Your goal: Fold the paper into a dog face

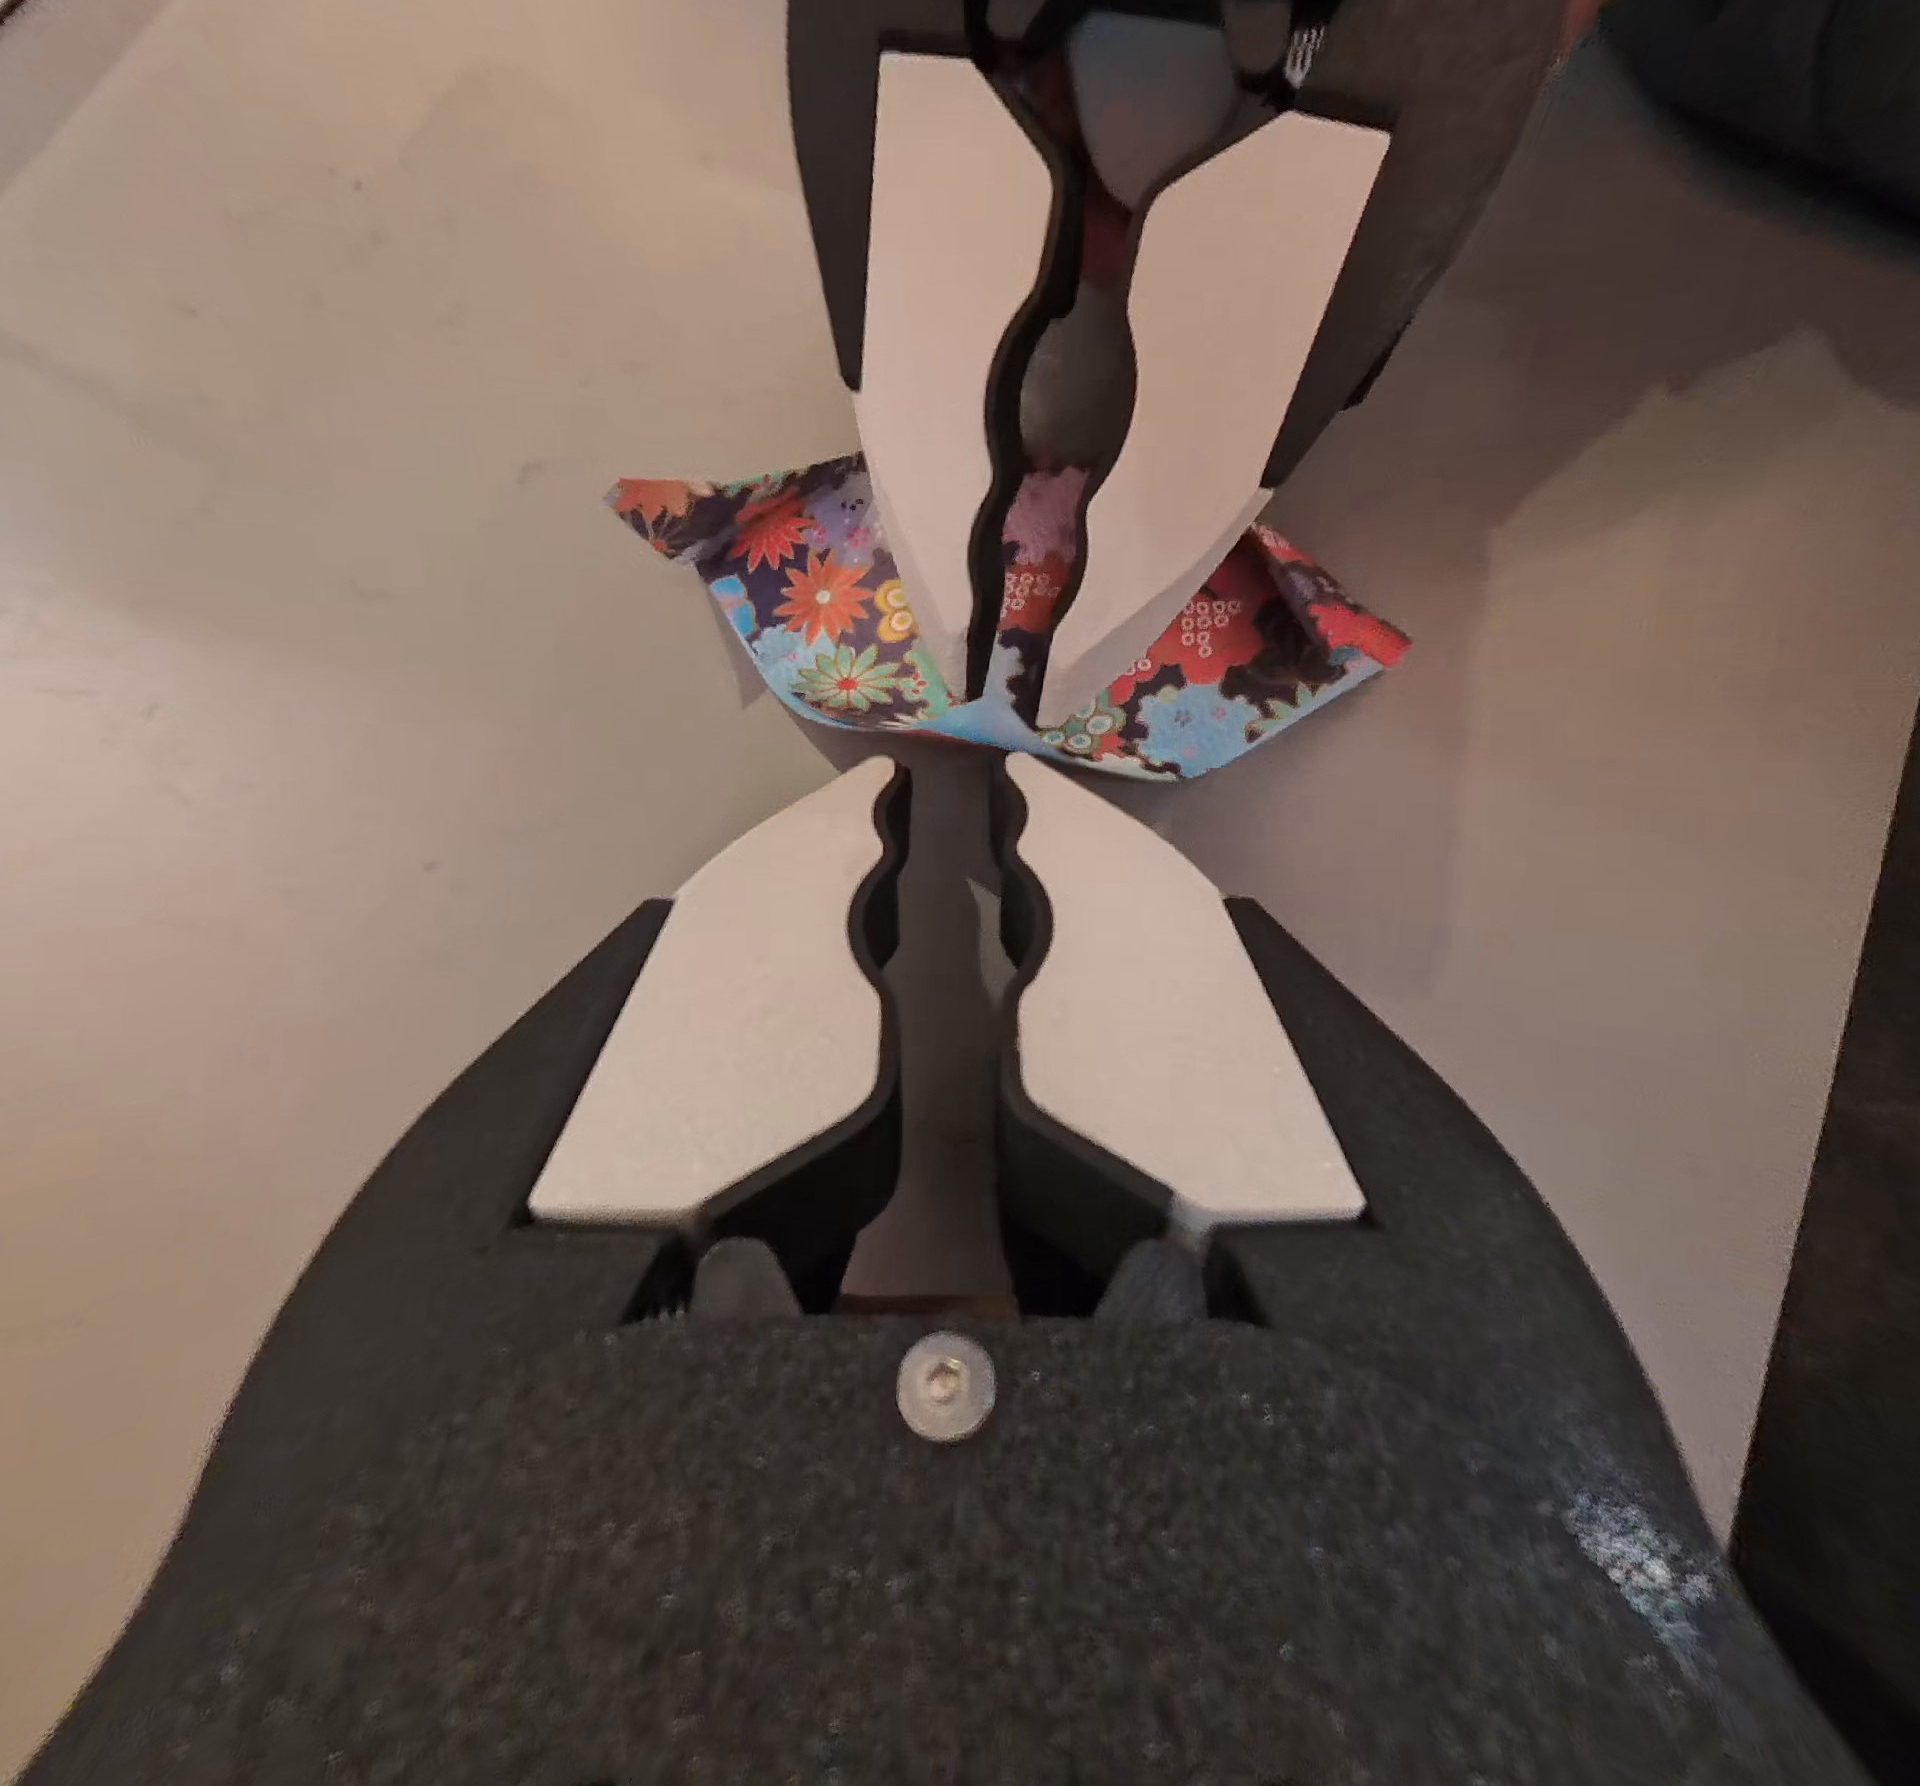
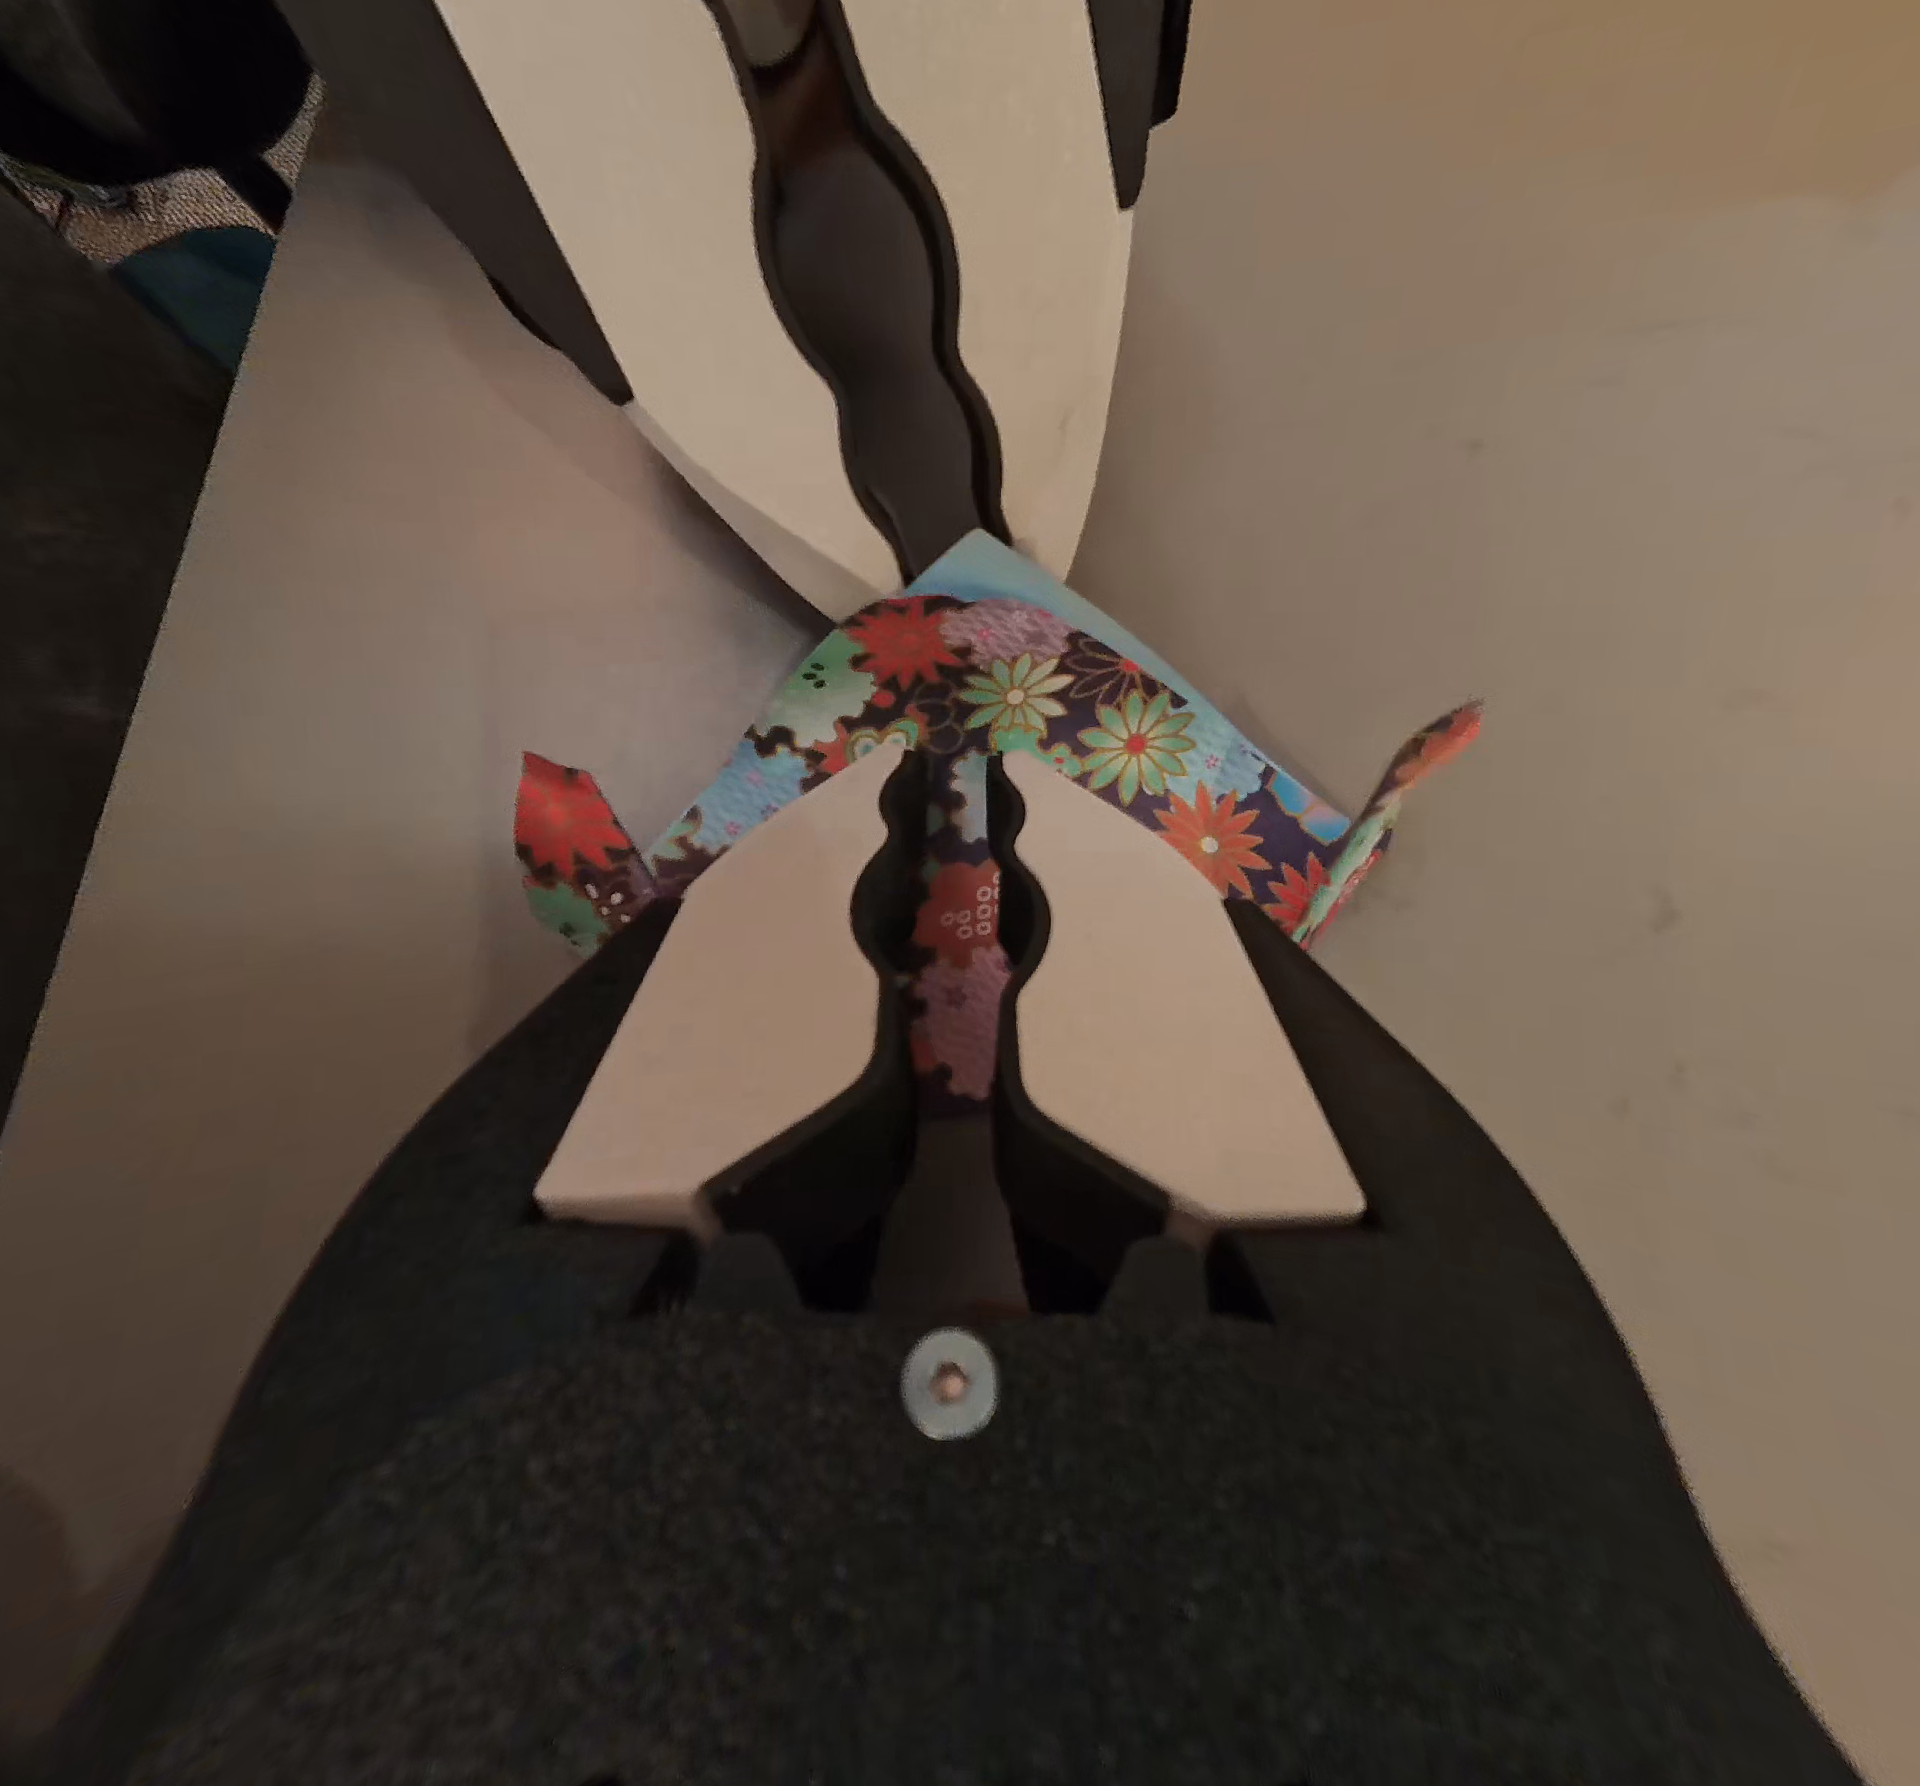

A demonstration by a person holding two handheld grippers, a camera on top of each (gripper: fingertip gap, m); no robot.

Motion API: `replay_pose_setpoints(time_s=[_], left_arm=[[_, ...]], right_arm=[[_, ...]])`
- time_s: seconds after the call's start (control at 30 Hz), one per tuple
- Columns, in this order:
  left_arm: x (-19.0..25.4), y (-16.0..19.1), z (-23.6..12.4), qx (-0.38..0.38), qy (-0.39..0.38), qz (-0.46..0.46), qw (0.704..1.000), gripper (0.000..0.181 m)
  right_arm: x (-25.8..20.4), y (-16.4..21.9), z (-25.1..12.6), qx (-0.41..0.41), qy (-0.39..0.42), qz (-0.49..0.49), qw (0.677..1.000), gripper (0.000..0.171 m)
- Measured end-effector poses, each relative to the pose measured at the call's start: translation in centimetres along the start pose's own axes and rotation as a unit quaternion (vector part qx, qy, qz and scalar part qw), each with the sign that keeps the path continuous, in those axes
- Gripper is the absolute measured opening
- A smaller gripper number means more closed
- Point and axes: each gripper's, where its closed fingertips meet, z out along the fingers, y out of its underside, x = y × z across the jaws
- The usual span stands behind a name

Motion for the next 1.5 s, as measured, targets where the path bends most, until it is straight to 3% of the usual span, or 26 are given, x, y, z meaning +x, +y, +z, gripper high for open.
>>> replay_pose_setpoints(time_s=[0.43, 0.7, 0.83, 1.5], left_arm=[[0.2, -2.3, 0.8, 0.034, -0.013, 0.047, 0.998, 0.006], [0.5, -2.5, 1.0, 0.020, 0.018, 0.056, 0.998, 0.001], [0.9, -2.2, 1.1, 0.010, 0.025, 0.069, 0.997, 0.001], [1.1, -0.7, 2.1, -0.041, 0.029, 0.076, 0.996, 0.000]], right_arm=[[0.0, 0.0, 0.0, -0.002, 0.005, -0.010, 1.000, 0.010], [0.1, 0.1, 0.0, -0.002, 0.005, -0.029, 1.000, 0.010], [0.4, 0.1, -0.2, 0.000, 0.014, -0.028, 1.000, 0.028], [0.2, 0.3, -0.3, -0.001, -0.026, -0.017, 1.000, 0.039]])
